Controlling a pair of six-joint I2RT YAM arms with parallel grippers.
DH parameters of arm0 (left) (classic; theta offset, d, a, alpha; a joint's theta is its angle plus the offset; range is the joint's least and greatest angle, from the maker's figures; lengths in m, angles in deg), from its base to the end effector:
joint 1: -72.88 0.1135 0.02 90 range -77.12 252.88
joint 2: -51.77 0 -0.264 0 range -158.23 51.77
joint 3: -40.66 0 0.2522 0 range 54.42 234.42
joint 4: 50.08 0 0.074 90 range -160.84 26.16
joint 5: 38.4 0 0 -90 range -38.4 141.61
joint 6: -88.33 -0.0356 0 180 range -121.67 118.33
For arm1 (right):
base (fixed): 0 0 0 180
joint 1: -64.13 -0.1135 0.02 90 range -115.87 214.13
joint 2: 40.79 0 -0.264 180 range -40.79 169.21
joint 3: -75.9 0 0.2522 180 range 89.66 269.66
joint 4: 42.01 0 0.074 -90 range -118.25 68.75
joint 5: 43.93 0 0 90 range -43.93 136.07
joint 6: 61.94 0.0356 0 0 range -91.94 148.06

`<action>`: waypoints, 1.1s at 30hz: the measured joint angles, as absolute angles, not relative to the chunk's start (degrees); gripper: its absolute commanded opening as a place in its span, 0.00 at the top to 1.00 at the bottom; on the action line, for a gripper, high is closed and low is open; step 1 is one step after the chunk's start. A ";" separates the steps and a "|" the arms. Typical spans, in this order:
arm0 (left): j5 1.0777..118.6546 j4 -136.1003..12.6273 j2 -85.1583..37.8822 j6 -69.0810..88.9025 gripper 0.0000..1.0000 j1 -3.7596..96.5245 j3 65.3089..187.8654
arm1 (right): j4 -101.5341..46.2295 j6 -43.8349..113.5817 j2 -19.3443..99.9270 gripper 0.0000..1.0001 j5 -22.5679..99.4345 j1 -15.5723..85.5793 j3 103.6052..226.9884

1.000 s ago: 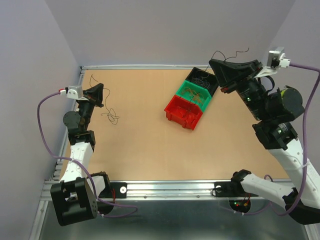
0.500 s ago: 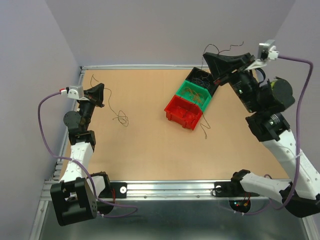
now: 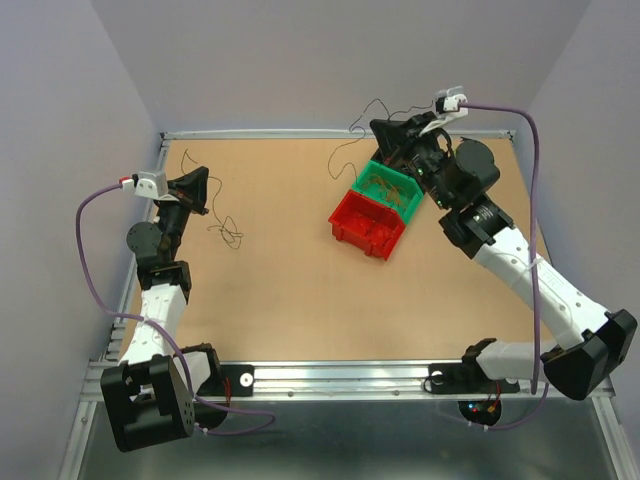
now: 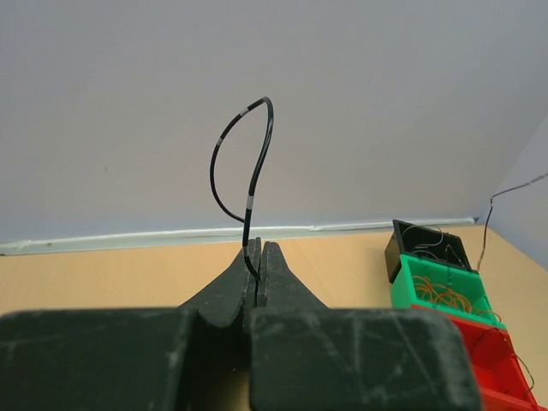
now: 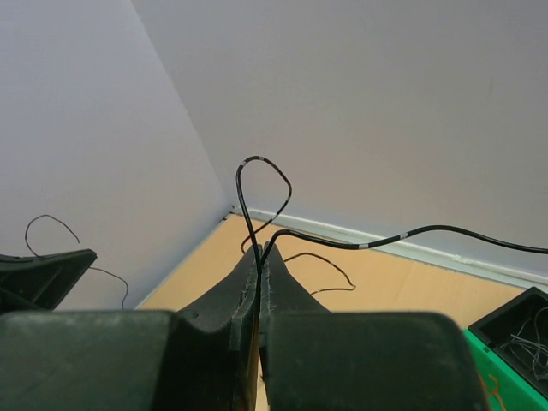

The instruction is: Untangle the cables

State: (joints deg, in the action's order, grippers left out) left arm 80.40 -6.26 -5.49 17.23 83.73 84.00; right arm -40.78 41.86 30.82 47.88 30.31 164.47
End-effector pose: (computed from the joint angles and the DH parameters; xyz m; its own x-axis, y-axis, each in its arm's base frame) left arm 0.2126 0.0233 0.3273 0.3838 -0.2155 -0.8979 0.3906 0.9190 -0.0536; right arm 0.2361 0.1568 0.4673 0.0921 0.3486 -0.9327 -0.5694 0.7868 0.2379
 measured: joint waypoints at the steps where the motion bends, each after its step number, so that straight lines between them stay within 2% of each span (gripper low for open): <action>1: 80.45 -6.26 -5.49 17.23 1.00 83.73 84.00 | -41.77 41.82 30.93 0.99 48.05 30.31 163.72; 13: 80.53 -6.24 -5.49 16.90 1.00 83.58 84.00 | -48.98 41.99 30.43 0.99 50.35 30.31 150.57; 20: 80.53 -6.26 -5.49 16.83 1.00 83.47 84.00 | -50.77 42.74 25.54 0.99 52.29 30.31 144.21; 33: 80.53 -6.24 -5.49 16.72 1.00 83.47 84.00 | -50.95 41.75 27.92 0.99 67.24 30.31 136.91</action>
